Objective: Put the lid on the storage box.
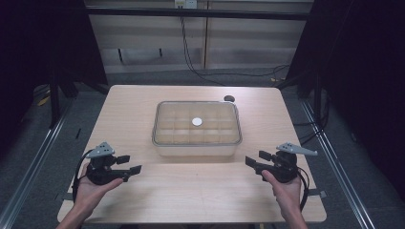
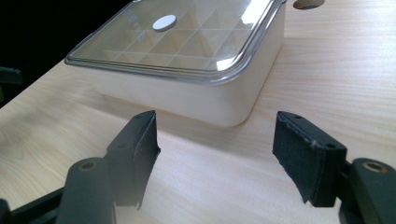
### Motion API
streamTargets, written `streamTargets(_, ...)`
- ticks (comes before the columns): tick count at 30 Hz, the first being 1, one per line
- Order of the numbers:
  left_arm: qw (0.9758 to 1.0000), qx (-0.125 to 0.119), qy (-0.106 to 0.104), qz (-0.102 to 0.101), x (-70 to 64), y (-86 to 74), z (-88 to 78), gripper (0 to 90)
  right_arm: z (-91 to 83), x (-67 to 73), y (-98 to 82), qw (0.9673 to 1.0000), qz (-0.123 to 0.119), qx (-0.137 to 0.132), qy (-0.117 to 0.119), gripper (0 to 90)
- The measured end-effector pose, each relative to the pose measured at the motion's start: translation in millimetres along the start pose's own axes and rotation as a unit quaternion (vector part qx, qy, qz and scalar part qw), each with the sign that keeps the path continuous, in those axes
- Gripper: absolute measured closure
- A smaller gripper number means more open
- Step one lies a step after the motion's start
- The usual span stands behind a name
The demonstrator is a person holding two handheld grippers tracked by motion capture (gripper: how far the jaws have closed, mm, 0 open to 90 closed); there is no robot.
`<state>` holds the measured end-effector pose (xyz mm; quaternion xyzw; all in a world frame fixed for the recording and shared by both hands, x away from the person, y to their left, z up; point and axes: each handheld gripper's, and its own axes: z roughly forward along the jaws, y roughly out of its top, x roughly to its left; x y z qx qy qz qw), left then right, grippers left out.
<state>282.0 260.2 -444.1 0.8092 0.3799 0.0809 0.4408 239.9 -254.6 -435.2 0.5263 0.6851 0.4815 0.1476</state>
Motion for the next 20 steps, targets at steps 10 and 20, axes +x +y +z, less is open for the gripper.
streamTargets(10,0.9995,0.017,0.012,-0.025,-1.2,-24.8,-7.0,26.3,-18.5,0.8,-19.8,1.0000,0.002,0.002,-0.009,28.3)
streamTargets(20,0.9994,0.022,0.004,-0.027,-5.0,-44.7,-6.8,26.9,-22.3,-1.3,-44.7,0.9998,0.017,-0.003,-0.006,26.1)
